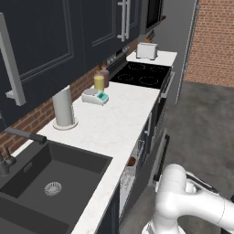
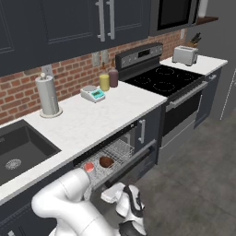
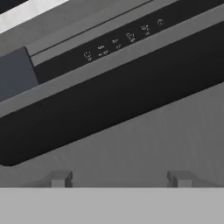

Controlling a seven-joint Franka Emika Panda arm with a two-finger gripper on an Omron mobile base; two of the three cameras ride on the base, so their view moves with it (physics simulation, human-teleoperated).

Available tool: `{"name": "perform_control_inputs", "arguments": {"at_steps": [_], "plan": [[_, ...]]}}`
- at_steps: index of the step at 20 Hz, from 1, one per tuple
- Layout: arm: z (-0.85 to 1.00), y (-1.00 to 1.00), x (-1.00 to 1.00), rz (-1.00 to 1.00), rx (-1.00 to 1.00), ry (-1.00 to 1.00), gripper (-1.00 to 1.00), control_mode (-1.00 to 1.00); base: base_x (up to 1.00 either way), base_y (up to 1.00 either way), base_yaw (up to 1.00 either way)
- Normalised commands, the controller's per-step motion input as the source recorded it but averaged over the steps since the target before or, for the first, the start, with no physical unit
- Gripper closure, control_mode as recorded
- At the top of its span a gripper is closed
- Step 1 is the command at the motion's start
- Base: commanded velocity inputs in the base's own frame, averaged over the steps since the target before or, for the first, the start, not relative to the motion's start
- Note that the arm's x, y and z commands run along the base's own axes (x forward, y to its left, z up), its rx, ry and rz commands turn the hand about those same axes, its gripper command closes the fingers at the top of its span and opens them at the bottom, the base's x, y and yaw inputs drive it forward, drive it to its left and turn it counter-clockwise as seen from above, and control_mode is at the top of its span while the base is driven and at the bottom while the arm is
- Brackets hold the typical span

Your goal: Pick up the cup and bowl from the counter, place them in the dishwasher, and close the dishwasher door.

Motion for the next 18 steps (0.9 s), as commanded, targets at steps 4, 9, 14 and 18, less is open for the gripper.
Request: {"name": "perform_control_inputs", "arguments": {"at_steps": [4, 9, 14, 18], "plan": [[-0.16, 1.0, 0.81, 0.1, 0.24, -0.22, -1.0, -1.0, 0.0, 0.0, 0.0], [-0.08, 1.0, 0.89, 0.03, 0.19, -0.18, -1.0, -1.0, 0.0, 0.0, 0.0], [0.0, 1.0, 1.0, 0.02, 0.13, -0.07, -1.0, -1.0, 0.0, 0.0, 0.0], [0.0, 1.0, 1.0, 0.04, 0.11, -0.02, -1.0, -1.0, 0.0, 0.0, 0.0]]}}
